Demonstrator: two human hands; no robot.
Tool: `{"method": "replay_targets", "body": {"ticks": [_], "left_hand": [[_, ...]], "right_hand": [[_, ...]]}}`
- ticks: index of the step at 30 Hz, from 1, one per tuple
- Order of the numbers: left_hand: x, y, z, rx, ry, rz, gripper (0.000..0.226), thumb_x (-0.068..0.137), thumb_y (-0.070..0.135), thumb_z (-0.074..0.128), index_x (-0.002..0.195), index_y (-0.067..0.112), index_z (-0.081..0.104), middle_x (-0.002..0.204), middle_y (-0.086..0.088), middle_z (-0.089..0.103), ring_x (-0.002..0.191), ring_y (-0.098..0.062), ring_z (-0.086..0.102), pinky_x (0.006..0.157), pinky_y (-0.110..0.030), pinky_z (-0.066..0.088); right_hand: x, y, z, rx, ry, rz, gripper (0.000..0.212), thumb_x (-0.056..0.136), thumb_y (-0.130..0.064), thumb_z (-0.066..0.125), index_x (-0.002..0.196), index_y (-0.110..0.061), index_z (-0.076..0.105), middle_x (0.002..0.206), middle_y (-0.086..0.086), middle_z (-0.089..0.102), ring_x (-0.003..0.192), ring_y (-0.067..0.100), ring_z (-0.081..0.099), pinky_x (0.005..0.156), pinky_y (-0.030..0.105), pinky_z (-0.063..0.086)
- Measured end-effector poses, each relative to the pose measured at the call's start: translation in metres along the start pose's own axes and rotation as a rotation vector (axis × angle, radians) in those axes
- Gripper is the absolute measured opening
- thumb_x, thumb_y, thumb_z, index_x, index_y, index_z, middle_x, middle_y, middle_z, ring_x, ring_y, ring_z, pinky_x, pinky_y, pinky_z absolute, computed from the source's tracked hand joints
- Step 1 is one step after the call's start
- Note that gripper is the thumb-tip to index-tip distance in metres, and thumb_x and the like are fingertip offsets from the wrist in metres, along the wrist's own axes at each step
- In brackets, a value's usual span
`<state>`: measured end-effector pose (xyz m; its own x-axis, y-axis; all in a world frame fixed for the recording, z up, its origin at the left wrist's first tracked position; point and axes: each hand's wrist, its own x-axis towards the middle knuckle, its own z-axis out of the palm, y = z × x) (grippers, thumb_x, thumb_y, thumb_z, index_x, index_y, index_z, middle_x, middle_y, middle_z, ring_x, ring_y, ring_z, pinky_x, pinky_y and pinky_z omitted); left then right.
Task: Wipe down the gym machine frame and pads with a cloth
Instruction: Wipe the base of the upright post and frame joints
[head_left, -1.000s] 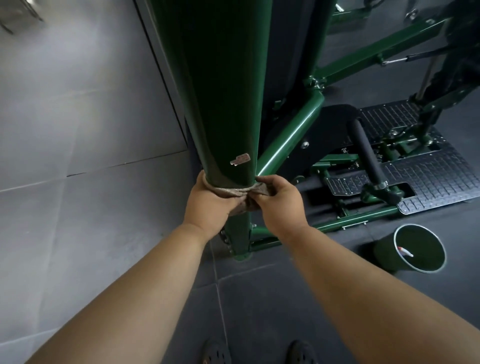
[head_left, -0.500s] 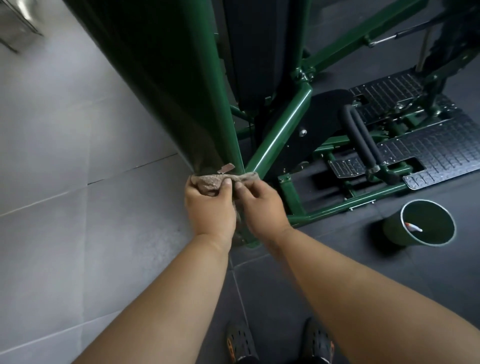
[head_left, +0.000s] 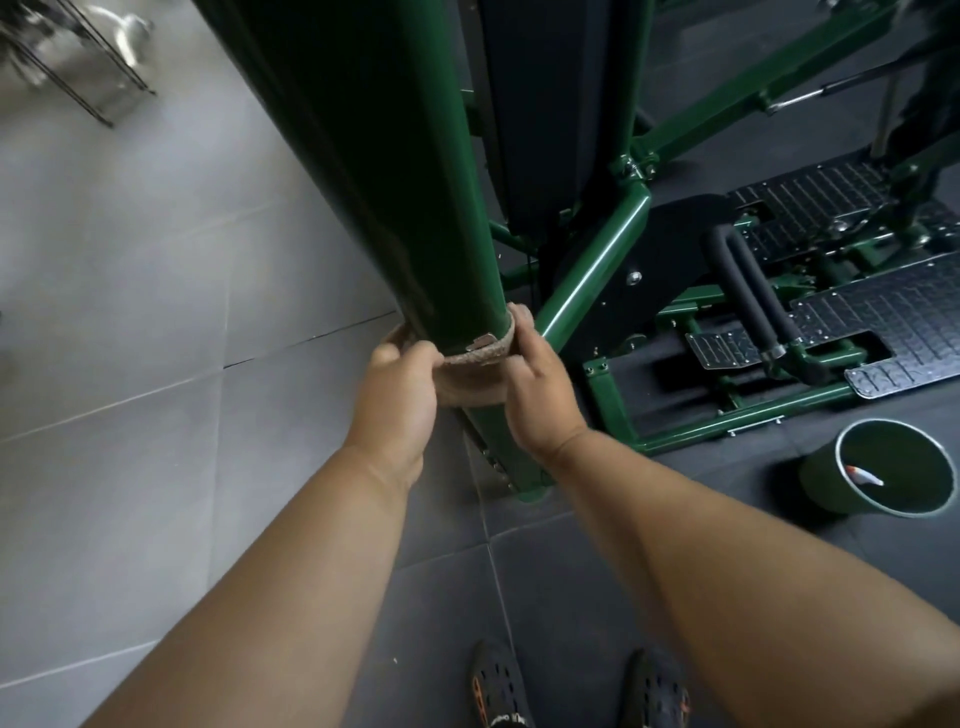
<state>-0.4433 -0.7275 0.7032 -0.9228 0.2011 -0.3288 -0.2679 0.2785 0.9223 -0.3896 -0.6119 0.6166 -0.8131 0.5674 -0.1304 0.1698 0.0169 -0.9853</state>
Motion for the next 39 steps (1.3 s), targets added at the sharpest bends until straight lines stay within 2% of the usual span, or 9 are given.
{"method": "replay_targets", "body": {"ticks": [5,10,13,18,20,24,28,34,39], "left_hand": [[0.001,0.034,0.001,-0.144,0.047,0.128,0.018,0.107,0.024,0.045,0.106,0.025,0.063,0.095,0.01,0.063,0.086,-0.003,0.059,0.074,-0.019,0.045],[0.01,0.044,0.016,-0.235,0.019,0.374,0.067,0.095,0.054,0.051,0.152,0.021,0.047,0.14,0.009,0.061,0.123,0.006,0.059,0.103,-0.017,0.047],[0.01,0.04,0.031,-0.207,0.086,0.48,0.042,0.099,0.052,0.042,0.139,0.04,0.045,0.117,0.04,0.057,0.108,0.024,0.056,0.091,-0.002,0.041],[0.018,0.035,0.035,-0.195,0.193,0.558,0.031,0.098,0.061,0.042,0.125,0.048,0.048,0.12,0.039,0.061,0.121,0.005,0.059,0.107,-0.025,0.044],[0.02,0.032,0.036,-0.184,0.193,0.545,0.032,0.097,0.064,0.042,0.126,0.051,0.049,0.122,0.037,0.062,0.124,-0.001,0.06,0.111,-0.035,0.046],[0.015,0.035,0.036,-0.159,0.207,0.574,0.051,0.092,0.082,0.043,0.131,0.048,0.045,0.122,0.047,0.058,0.122,0.012,0.056,0.107,-0.018,0.044],[0.015,0.032,0.034,-0.17,0.207,0.533,0.066,0.083,0.092,0.041,0.134,0.05,0.042,0.123,0.05,0.055,0.122,0.015,0.054,0.103,-0.011,0.04],[0.024,0.025,0.034,-0.152,0.228,0.563,0.058,0.089,0.088,0.038,0.132,0.05,0.045,0.121,0.045,0.056,0.117,0.011,0.056,0.102,-0.02,0.043],[0.023,0.03,0.031,-0.166,0.187,0.57,0.052,0.09,0.086,0.043,0.127,0.05,0.05,0.119,0.041,0.06,0.115,0.006,0.059,0.1,-0.024,0.046]], "right_hand": [[0.033,-0.056,-0.021,0.436,-0.121,0.179,0.052,0.101,-0.023,0.031,0.108,-0.011,0.08,0.105,0.012,0.079,0.098,0.025,0.074,0.095,0.04,0.059],[0.065,-0.052,-0.013,0.476,-0.138,0.316,0.038,0.095,-0.031,0.044,0.091,-0.001,0.066,0.077,0.017,0.065,0.068,0.027,0.063,0.065,0.03,0.054],[0.066,-0.043,-0.017,0.345,-0.159,0.352,0.028,0.094,-0.023,0.048,0.077,-0.008,0.064,0.065,0.011,0.063,0.062,0.023,0.061,0.056,0.026,0.05],[0.08,-0.102,-0.027,0.462,-0.269,0.237,0.046,0.087,-0.015,0.053,0.12,0.017,0.054,0.09,0.026,0.071,0.077,0.035,0.068,0.073,0.04,0.06],[0.084,-0.112,-0.034,0.458,-0.336,0.201,0.028,0.1,-0.012,0.046,0.095,0.008,0.064,0.071,0.014,0.072,0.06,0.022,0.069,0.057,0.027,0.058],[0.072,-0.073,-0.035,0.47,-0.339,0.352,0.061,0.102,-0.017,0.034,0.058,-0.011,0.077,0.064,0.008,0.071,0.056,0.016,0.068,0.058,0.023,0.055],[0.065,-0.029,-0.027,0.508,-0.344,0.507,0.055,0.095,-0.022,0.028,0.102,-0.006,0.08,0.1,0.023,0.074,0.1,0.036,0.067,0.105,0.045,0.05],[0.06,-0.048,-0.03,0.784,-0.325,0.481,0.057,0.094,-0.008,0.023,0.11,0.002,0.076,0.111,0.028,0.072,0.102,0.036,0.072,0.088,0.039,0.06],[0.061,-0.06,-0.052,0.488,-0.561,0.322,0.066,0.085,0.011,0.032,0.142,-0.006,0.061,0.133,0.024,0.068,0.129,0.036,0.063,0.112,0.046,0.049]]}}
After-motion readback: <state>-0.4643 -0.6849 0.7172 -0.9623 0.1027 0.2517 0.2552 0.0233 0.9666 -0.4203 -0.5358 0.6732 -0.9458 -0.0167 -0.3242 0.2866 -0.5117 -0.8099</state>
